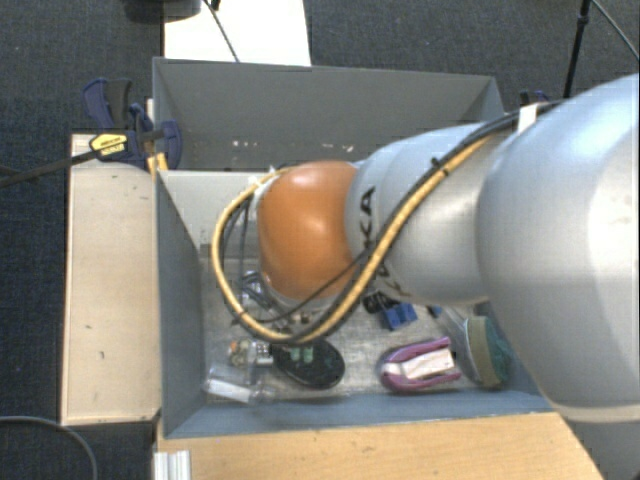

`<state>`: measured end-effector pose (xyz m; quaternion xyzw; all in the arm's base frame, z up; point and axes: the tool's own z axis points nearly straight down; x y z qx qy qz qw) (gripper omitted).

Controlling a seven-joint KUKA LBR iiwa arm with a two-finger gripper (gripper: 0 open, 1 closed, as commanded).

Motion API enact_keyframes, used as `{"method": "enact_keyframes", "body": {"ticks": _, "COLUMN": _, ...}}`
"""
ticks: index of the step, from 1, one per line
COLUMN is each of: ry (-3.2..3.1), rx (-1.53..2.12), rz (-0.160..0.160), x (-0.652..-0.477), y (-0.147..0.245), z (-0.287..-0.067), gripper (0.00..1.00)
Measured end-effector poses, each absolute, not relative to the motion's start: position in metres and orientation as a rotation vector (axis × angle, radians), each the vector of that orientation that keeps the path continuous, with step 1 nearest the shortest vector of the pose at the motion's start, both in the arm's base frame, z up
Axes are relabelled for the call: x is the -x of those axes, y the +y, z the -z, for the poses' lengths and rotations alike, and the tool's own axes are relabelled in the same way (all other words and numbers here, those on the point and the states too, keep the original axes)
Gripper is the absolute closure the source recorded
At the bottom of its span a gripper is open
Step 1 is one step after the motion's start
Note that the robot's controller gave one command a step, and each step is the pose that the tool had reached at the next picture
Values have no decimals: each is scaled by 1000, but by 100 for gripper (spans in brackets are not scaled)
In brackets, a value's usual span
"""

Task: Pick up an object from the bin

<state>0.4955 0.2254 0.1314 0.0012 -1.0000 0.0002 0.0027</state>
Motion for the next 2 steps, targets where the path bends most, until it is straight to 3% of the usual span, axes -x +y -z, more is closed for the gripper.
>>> {"method": "enact_keyframes", "body": {"ticks": 1, "ry": -3148, "rx": 10, "rz": 5, "x": -486, "y": 153, "z": -70, "gripper": 0}}
{"method": "enact_keyframes", "body": {"ticks": 2, "ry": -3117, "rx": 430, "rz": 2, "x": -487, "y": 130, "z": -101, "gripper": 0}}
